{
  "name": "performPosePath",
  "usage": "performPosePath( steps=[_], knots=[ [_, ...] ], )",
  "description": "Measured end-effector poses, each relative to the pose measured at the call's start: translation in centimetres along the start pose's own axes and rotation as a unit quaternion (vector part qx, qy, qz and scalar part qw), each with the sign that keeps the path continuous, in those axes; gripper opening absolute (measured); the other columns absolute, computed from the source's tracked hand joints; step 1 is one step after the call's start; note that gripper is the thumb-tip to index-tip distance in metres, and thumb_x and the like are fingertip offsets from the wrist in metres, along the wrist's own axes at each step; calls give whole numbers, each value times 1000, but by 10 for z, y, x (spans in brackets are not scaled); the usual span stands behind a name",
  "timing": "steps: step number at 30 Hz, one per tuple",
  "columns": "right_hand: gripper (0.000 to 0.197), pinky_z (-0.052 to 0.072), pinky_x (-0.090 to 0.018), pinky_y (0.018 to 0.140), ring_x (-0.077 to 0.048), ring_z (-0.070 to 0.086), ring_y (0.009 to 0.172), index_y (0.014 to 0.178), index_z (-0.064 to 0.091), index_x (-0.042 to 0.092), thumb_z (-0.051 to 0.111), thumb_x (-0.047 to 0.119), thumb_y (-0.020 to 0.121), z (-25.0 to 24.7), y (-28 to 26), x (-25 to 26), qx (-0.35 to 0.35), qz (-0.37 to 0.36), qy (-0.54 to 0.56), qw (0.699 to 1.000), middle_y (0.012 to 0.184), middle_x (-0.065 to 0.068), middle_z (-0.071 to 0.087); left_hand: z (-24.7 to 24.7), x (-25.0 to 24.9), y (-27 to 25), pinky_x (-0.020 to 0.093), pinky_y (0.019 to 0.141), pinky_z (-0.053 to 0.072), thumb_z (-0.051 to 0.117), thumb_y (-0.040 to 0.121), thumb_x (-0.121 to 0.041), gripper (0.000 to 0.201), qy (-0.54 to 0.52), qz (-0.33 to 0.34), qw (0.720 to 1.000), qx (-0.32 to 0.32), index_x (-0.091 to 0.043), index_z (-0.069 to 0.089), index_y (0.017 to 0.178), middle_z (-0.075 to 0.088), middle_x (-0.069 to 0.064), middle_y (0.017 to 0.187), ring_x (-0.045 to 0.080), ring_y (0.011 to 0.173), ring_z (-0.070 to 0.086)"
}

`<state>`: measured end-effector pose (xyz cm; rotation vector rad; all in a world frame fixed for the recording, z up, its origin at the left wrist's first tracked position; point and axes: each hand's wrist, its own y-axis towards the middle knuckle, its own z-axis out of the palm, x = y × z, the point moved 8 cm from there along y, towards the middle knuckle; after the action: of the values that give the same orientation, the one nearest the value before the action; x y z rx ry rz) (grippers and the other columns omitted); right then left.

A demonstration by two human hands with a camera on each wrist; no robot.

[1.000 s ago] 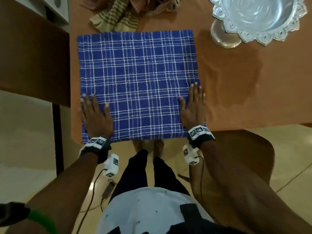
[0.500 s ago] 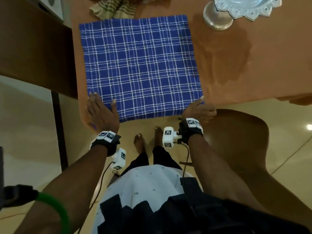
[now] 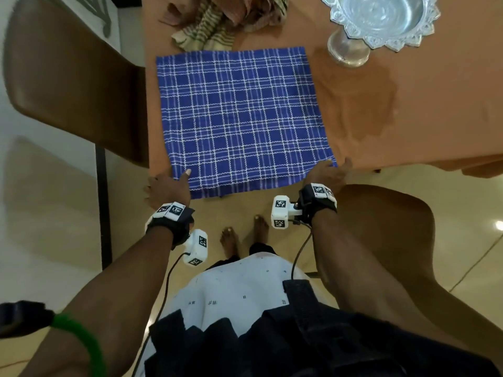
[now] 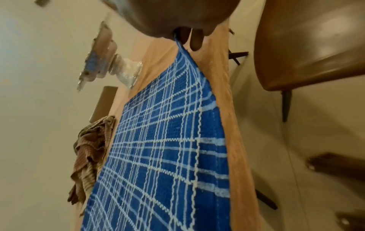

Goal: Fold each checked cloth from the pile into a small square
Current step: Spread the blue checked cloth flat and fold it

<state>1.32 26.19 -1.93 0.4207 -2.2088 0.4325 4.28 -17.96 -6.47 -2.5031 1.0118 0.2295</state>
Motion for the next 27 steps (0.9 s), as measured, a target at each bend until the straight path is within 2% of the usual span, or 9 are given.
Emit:
performPosePath(
  steps=[3, 6, 10, 12, 15, 17, 20, 24, 27],
  knots=[
    [30, 48, -36, 79, -33, 65, 96, 123, 66, 8, 52, 10, 97, -2, -2, 25, -1, -86, 1, 996, 110, -18, 71, -2, 1, 1, 43, 74, 51, 65, 89, -53, 53, -34, 15, 999, 21, -2, 63, 103, 67, 19, 104, 40, 90, 63],
    [17, 45, -29, 73, -30, 66, 89, 100, 74, 2, 59, 9, 93, 5, 3, 38, 17, -84, 19, 996, 98, -17, 72, -8, 2, -4, 35, 69, 49, 77, 84, -39, 56, -108, 14, 994, 24, 3, 55, 112, 66, 18, 104, 36, 92, 65],
    [24, 47, -30, 75, -28, 63, 92, 114, 66, 2, 56, 7, 93, 29, 13, 56, 103, -40, 11, 994, 105, -14, 67, -31, -3, 16, 11, 49, 46, 83, 79, -28, 43, -289, 13, 957, 27, -3, 59, 104, 68, 13, 98, 23, 73, 66],
    [27, 43, -33, 74, -33, 62, 95, 113, 64, -2, 52, 1, 89, 36, 15, 71, 137, -72, -41, 987, 107, -17, 66, -36, -14, 33, 18, 56, 54, 85, 75, -29, 34, -368, 6, 925, 99, -8, 67, 95, 72, 17, 100, 15, 65, 67],
    [22, 42, -37, 84, -34, 60, 108, 111, 62, -5, 54, 1, 92, 42, 23, 96, 154, -141, -97, 973, 116, -22, 65, -49, -44, 42, 22, 86, 56, 80, 71, -21, 30, -433, 10, 867, 246, -9, 70, 97, 70, 15, 112, 12, 85, 70],
    [22, 42, -33, 82, -32, 61, 107, 112, 64, -3, 55, 8, 96, 48, 31, 110, 155, -174, -113, 966, 115, -20, 66, -63, -68, 46, 18, 97, 48, 76, 79, -9, 27, -369, 78, 878, 296, -8, 71, 106, 68, 11, 117, 20, 102, 67],
    [22, 42, -32, 76, -35, 64, 98, 107, 68, -1, 56, 12, 94, 63, 43, 136, 162, -226, -113, 954, 106, -21, 69, -70, -85, 69, 16, 73, 50, 80, 76, 0, 43, -240, 117, 918, 292, -5, 69, 117, 66, 9, 121, 11, 91, 65],
    [18, 44, -40, 81, -38, 57, 97, 101, 67, 4, 56, 12, 90, 91, 57, 162, 159, -312, -138, 927, 102, -22, 61, -88, -101, 97, 32, 77, 52, 73, 86, -40, 36, -162, 149, 962, 162, -13, 73, 111, 72, 6, 102, 19, 88, 67],
    [19, 44, -40, 80, -37, 56, 96, 104, 62, 4, 50, 13, 92, 114, 71, 182, 173, -334, -136, 916, 103, -20, 60, -93, -115, 115, 19, 64, 39, 62, 94, -43, 36, -174, 151, 967, 105, -12, 71, 110, 68, -1, 88, 5, 73, 59]
  ],
)
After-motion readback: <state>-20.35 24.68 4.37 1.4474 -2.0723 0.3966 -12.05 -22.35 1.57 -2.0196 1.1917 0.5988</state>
